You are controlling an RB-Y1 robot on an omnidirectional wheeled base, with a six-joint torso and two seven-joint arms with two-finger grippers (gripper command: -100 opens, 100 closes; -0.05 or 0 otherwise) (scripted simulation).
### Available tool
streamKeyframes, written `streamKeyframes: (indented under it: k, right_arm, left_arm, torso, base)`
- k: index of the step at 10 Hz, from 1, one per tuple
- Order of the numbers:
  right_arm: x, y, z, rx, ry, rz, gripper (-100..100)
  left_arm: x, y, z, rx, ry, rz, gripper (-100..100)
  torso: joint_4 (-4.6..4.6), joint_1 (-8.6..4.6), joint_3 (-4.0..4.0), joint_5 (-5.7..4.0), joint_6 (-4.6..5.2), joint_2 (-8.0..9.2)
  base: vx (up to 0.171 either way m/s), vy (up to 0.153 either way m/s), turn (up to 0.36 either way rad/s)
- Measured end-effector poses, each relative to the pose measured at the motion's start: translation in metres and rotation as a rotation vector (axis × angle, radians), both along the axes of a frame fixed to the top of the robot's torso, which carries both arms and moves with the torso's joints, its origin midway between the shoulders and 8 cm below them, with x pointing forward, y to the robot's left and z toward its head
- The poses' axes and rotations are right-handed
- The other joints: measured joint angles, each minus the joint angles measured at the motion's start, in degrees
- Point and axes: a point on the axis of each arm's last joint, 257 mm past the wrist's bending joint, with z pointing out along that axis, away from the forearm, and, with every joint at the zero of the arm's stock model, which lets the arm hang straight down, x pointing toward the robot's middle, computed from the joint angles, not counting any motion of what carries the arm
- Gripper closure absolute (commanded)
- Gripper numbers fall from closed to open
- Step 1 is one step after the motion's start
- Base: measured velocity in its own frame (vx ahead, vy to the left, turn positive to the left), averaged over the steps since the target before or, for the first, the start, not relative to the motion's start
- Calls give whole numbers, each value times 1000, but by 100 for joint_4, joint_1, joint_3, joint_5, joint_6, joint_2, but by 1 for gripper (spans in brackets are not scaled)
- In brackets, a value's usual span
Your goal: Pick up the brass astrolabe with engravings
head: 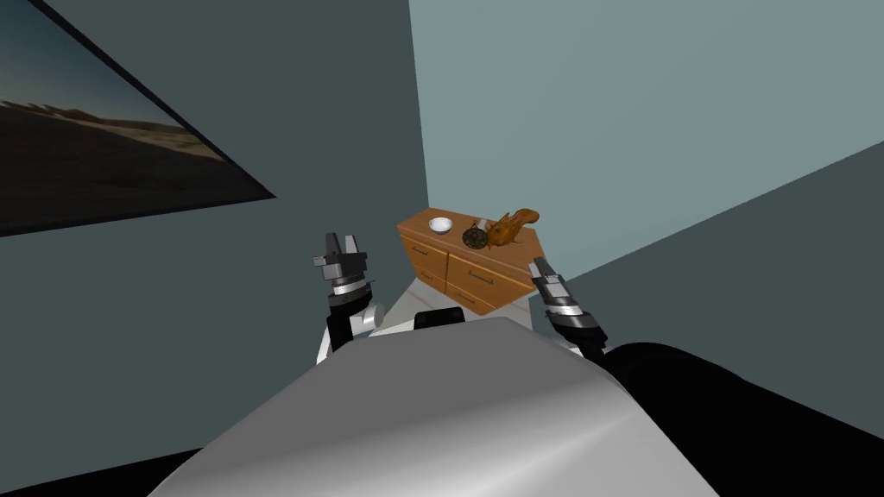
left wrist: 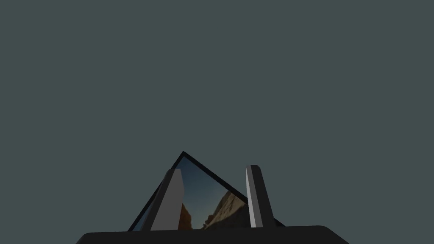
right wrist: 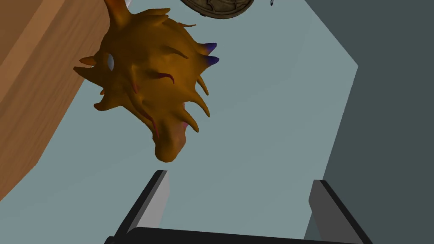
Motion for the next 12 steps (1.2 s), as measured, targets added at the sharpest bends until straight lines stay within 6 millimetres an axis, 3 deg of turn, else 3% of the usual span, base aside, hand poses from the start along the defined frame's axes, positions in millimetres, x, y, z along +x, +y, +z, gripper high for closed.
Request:
streamKeyframes:
  k: [5,12]
  right_arm:
    - [-35,-30,-13,-147,148,-51,-100]
    - [-79,-72,-4,-370,345,-94,-100]
  left_arm:
    - [0,0,0,0,0,0,0]
    - [0,0,0,0,0,0,0]
  torso:
    - [-1,1,-3,0,-2,-6]
    - [-1,-3,-3,-1,5,-6]
  base:
    - [15,7,195]
    - [18,1,168]
